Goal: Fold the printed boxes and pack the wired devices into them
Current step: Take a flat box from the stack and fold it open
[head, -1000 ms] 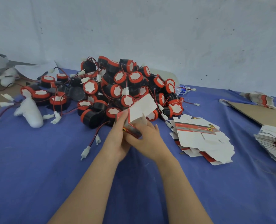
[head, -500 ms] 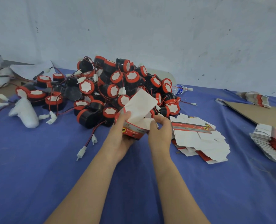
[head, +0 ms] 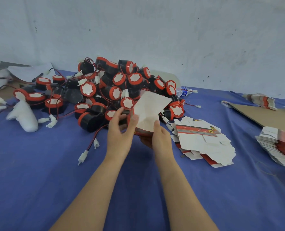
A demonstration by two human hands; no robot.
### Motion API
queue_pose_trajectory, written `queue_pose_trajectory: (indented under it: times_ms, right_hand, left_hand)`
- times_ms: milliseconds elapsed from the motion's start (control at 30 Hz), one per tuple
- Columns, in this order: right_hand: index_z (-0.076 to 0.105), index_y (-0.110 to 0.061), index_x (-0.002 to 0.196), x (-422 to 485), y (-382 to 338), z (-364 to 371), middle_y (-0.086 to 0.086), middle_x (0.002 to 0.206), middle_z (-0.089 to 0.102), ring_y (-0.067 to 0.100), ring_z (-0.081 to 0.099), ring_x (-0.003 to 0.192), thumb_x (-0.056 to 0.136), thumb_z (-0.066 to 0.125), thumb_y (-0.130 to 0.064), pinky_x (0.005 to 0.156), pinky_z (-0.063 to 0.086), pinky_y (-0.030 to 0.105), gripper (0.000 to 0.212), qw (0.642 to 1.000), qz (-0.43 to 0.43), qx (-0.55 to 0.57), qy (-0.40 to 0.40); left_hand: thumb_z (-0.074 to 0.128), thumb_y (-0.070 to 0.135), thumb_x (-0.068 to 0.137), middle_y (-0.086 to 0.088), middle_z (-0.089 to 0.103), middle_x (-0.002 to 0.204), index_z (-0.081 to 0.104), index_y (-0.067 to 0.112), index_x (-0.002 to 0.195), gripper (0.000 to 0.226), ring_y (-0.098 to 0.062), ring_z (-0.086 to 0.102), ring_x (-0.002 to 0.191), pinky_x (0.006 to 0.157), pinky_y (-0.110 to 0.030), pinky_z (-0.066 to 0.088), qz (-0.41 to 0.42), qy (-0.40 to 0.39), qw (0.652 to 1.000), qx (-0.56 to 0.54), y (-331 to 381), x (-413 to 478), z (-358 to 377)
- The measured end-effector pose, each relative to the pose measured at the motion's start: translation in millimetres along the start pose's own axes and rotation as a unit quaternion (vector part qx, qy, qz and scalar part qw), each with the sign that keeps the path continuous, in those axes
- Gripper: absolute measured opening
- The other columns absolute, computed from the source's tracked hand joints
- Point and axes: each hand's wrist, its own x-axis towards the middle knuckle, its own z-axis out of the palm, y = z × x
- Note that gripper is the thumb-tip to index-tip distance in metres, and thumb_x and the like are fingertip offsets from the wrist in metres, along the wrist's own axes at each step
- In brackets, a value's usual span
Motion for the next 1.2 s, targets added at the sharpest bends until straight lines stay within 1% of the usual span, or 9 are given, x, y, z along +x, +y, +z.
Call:
queue_pose_trajectory:
  times_ms: [100, 233, 300, 433, 567, 733, 933, 1067, 1200]
  right_hand:
    - [0.063, -0.009, 0.106, 3.0, 6.1, -2.3, 0.011, 0.104, 0.067, 0.027, 0.062, 0.098, 0.103, 0.028, -0.038, 0.086, 0.049, 0.038, 0.046, 0.987, -0.067, -0.121, 0.078]
    - [0.057, -0.011, 0.088, 3.5, 11.5, 0.3, 0.012, 0.097, 0.062, 0.022, 0.055, 0.087, 0.104, 0.027, -0.034, 0.071, 0.041, 0.031, 0.041, 0.971, -0.128, -0.181, 0.092]
    - [0.051, -0.013, 0.074, 3.2, 10.9, 1.7, 0.007, 0.082, 0.057, 0.018, 0.050, 0.073, 0.103, 0.028, -0.035, 0.061, 0.034, 0.028, 0.044, 0.974, -0.110, -0.178, 0.091]
    - [0.055, -0.004, 0.076, 4.4, 6.2, -1.9, 0.005, 0.068, 0.054, 0.018, 0.047, 0.065, 0.102, 0.031, -0.032, 0.055, 0.035, 0.030, 0.045, 0.985, -0.052, -0.153, 0.057]
    - [0.057, 0.007, 0.094, 7.4, 6.3, -2.5, 0.019, 0.079, 0.055, 0.027, 0.048, 0.076, 0.101, 0.031, -0.020, 0.065, 0.037, 0.035, 0.038, 0.986, -0.007, -0.164, 0.041]
    - [0.065, -0.006, 0.081, 10.0, 3.9, -0.6, 0.007, 0.059, 0.068, 0.020, 0.062, 0.053, 0.097, 0.040, -0.020, 0.053, 0.053, 0.027, 0.033, 0.991, 0.069, -0.084, -0.075]
    - [0.063, -0.022, 0.086, 11.8, -0.2, -4.7, 0.005, 0.079, 0.072, 0.017, 0.068, 0.073, 0.093, 0.026, -0.066, 0.059, 0.053, 0.025, 0.058, 0.995, 0.067, 0.042, -0.056]
    - [0.065, -0.019, 0.092, 13.0, -7.6, -18.7, 0.000, 0.079, 0.075, 0.018, 0.071, 0.080, 0.095, 0.040, -0.058, 0.064, 0.058, 0.031, 0.046, 0.969, 0.080, 0.235, 0.012]
    - [0.061, -0.020, 0.094, 9.9, -9.8, -20.9, 0.000, 0.079, 0.076, 0.022, 0.071, 0.084, 0.098, 0.049, -0.037, 0.068, 0.059, 0.037, 0.021, 0.968, 0.074, 0.237, -0.037]
  left_hand:
    - [0.055, 0.058, 0.081, 0.009, 0.059, 0.126, 0.054, 0.030, 0.127, 0.054, 0.003, 0.059, 0.106, 0.087, -0.015, 0.050, 0.050, -0.024, 0.992, 0.114, -4.8, -4.9, 3.2]
    - [0.047, 0.063, 0.085, 0.019, 0.066, 0.097, 0.060, 0.034, 0.114, 0.043, 0.001, 0.061, 0.091, 0.077, -0.011, 0.049, 0.065, 0.004, 0.981, 0.182, -6.0, -11.0, 7.4]
    - [0.033, 0.056, 0.095, 0.020, 0.064, 0.082, 0.062, 0.031, 0.103, 0.039, 0.004, 0.059, 0.081, 0.071, -0.008, 0.045, 0.015, 0.050, 0.991, 0.119, -5.8, -7.1, 6.1]
    - [0.041, 0.030, 0.101, 0.002, 0.066, 0.105, 0.063, 0.024, 0.100, 0.024, -0.018, 0.061, 0.105, 0.094, -0.047, 0.053, -0.094, 0.068, 0.992, -0.042, -3.3, 1.3, 1.5]
    - [0.057, 0.032, 0.095, 0.006, 0.064, 0.114, 0.059, 0.039, 0.100, 0.009, -0.014, 0.060, 0.111, 0.095, -0.039, 0.053, -0.071, 0.018, 0.996, -0.049, 1.8, -0.5, 0.5]
    - [0.061, 0.065, 0.062, 0.026, 0.052, 0.122, 0.035, 0.044, 0.138, 0.083, 0.010, 0.053, 0.109, 0.086, -0.011, 0.049, -0.010, -0.120, 0.992, -0.028, 6.4, -5.1, 8.5]
    - [0.057, 0.067, 0.063, 0.011, 0.068, 0.102, 0.057, 0.034, 0.104, 0.052, 0.003, 0.067, 0.088, 0.065, -0.013, 0.051, -0.047, 0.024, 0.993, -0.109, 8.4, 4.0, -7.1]
    - [0.061, 0.072, 0.051, 0.010, 0.074, 0.098, 0.064, 0.036, 0.101, 0.061, -0.008, 0.070, 0.091, 0.075, -0.025, 0.053, -0.125, -0.049, 0.986, -0.102, 8.2, 4.1, -6.3]
    - [0.060, 0.072, 0.053, 0.007, 0.073, 0.100, 0.064, 0.037, 0.102, 0.061, -0.012, 0.069, 0.096, 0.084, -0.031, 0.053, -0.131, -0.051, 0.984, -0.105, 6.9, 4.0, -5.9]
